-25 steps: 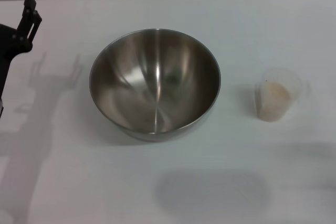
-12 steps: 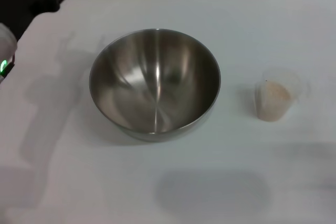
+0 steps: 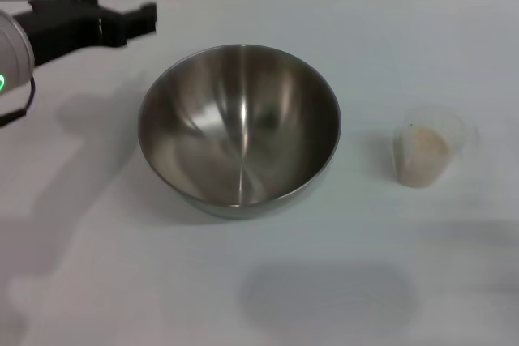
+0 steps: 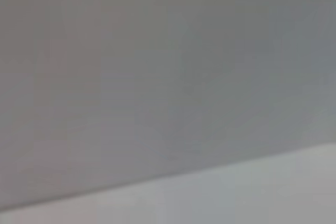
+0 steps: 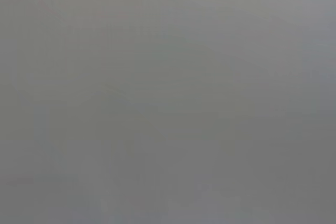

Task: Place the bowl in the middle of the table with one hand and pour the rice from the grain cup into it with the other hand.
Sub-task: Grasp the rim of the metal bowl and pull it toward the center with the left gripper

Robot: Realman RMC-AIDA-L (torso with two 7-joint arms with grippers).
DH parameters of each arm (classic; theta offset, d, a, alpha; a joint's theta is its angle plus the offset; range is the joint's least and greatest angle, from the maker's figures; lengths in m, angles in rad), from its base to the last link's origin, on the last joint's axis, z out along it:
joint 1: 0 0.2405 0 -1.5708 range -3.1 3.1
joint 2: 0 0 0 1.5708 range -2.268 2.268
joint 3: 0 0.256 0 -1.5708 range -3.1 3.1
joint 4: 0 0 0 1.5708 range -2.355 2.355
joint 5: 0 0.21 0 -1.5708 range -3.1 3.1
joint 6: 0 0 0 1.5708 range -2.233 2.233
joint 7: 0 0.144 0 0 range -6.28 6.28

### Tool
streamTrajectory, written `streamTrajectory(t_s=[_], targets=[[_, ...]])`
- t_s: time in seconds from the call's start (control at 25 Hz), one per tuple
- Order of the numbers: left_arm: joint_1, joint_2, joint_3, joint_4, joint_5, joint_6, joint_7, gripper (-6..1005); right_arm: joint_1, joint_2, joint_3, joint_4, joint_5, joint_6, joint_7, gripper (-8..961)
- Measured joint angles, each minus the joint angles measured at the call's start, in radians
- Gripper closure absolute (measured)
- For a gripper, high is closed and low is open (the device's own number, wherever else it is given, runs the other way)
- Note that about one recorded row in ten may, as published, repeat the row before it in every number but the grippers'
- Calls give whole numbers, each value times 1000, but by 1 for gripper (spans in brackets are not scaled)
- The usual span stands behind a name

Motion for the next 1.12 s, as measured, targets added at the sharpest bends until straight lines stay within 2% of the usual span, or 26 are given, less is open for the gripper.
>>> streamTrajectory(t_s=[0.56, 1.12], targets=[[-16, -6, -7, 91, -21, -69, 48, 180, 1, 0, -18, 1, 3, -3, 0, 117], [-95, -5, 27, 216, -23, -77, 71, 183, 11, 0, -18, 1, 2, -1, 0, 118]])
